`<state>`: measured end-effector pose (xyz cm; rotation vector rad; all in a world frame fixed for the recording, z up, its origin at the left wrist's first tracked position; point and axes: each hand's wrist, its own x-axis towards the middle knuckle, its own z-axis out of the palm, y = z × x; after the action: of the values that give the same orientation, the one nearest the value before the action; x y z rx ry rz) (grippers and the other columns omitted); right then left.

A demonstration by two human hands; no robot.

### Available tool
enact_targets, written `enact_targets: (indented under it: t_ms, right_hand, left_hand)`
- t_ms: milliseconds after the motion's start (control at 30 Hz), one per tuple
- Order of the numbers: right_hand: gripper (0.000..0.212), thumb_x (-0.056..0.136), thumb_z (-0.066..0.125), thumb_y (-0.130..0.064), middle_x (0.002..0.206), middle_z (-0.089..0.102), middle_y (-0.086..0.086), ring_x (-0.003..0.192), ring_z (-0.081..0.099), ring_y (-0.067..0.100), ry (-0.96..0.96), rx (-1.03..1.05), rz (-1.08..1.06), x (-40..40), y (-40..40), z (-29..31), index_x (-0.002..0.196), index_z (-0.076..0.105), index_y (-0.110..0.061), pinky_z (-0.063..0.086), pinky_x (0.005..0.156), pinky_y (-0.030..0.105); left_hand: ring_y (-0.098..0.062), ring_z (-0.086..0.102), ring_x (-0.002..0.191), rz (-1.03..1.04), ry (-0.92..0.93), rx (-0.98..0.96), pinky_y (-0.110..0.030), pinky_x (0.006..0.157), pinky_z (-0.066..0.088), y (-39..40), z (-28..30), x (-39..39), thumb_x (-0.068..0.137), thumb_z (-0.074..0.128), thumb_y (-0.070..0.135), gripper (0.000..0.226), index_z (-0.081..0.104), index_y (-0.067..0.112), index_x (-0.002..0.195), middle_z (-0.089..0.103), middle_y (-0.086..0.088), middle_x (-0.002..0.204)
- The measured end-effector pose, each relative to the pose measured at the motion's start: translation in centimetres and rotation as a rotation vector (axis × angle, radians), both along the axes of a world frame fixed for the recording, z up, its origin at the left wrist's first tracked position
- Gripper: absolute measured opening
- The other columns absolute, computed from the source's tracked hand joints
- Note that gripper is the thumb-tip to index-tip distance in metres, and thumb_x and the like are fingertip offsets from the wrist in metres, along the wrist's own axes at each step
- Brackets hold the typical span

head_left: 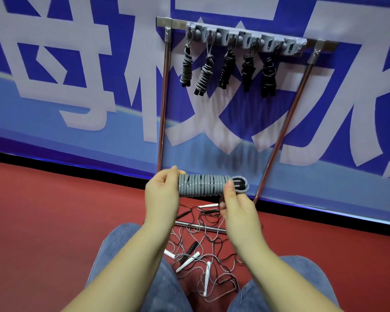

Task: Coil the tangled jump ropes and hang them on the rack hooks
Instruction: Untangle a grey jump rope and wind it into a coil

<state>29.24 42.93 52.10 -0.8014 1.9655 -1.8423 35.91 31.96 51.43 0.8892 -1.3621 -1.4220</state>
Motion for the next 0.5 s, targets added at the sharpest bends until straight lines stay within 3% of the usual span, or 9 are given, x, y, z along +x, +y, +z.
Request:
enact_targets:
  t_ms: [67,133,233,300,367,433,500]
  right_hand:
    - [0.04,0.097,0.038,-0.044,0.053,0.028,-0.002,0.039,0.023,0.006,-0.188,0.001,0.0,-0.5,-0.4,-0.5,0.066,0.033,-0.019,0.021,0.039,0.019]
    - [0.036,0.098,0.041,-0.038,0.049,0.022,-0.006,0.037,0.016,0.004,-0.366,-0.089,0.059,-1.1,-0.6,-0.9,0.068,0.031,-0.021,0.012,0.038,0.017]
    - [0.037,0.097,0.046,-0.035,0.047,0.019,-0.008,0.036,0.014,0.003,-0.429,-0.143,0.1,-1.9,-0.5,-0.6,0.066,0.031,-0.021,0.012,0.036,0.016]
    - [0.04,0.096,0.049,-0.031,0.047,0.018,-0.007,0.037,0.014,0.004,-0.397,-0.16,0.106,-2.5,0.0,-0.4,0.063,0.029,-0.02,0.011,0.036,0.017]
    - [0.041,0.092,0.051,-0.03,0.046,0.018,-0.009,0.037,0.014,0.004,-0.343,-0.16,0.123,-3.2,0.5,0.1,0.061,0.027,-0.02,0.011,0.038,0.018]
    - [0.038,0.085,0.052,-0.035,0.044,0.019,-0.01,0.037,0.014,0.004,-0.276,-0.15,0.174,-3.7,1.0,0.8,0.06,0.028,-0.019,0.011,0.039,0.018]
    - [0.035,0.077,0.053,-0.039,0.045,0.021,-0.01,0.038,0.014,0.004,-0.22,-0.127,0.253,-4.0,1.5,1.4,0.061,0.03,-0.017,0.011,0.041,0.019]
  left_hand:
    - [-0.008,0.04,0.053,0.08,-0.025,-0.274,-0.018,0.054,0.033,0.2,-0.3,0.4,0.095,0.051,0.03,0.028,0.062,0.024,0.069,0.051,-0.002,0.06]
    - [-0.011,0.048,0.059,0.089,-0.006,-0.445,-0.016,0.056,0.035,1.1,-0.3,0.7,0.088,0.047,0.044,0.024,0.059,0.03,0.072,0.055,-0.001,0.063]
    - [-0.012,0.047,0.057,0.052,-0.043,-0.474,-0.018,0.056,0.036,0.7,-0.6,0.7,0.089,0.052,0.041,0.021,0.06,0.027,0.076,0.053,-0.002,0.062]
    - [-0.006,0.041,0.047,-0.129,-0.083,-0.269,-0.017,0.048,0.036,-0.2,0.2,0.9,0.094,0.055,0.027,0.018,0.063,0.02,0.08,0.048,0.0,0.06]
    - [-0.011,0.043,0.04,-0.446,-0.046,0.073,-0.019,0.039,0.036,-0.7,1.3,1.1,0.093,0.054,0.023,0.013,0.063,0.013,0.088,0.047,-0.005,0.06]
    - [-0.013,0.045,0.038,-0.719,-0.033,0.352,-0.017,0.037,0.036,-1.2,1.9,1.8,0.077,0.065,0.029,0.021,0.062,0.009,0.085,0.048,-0.005,0.055]
    - [-0.017,0.052,0.039,-0.971,-0.1,0.468,-0.019,0.037,0.043,-1.9,2.4,2.5,0.06,0.075,0.036,0.037,0.063,0.006,0.076,0.055,-0.008,0.052]
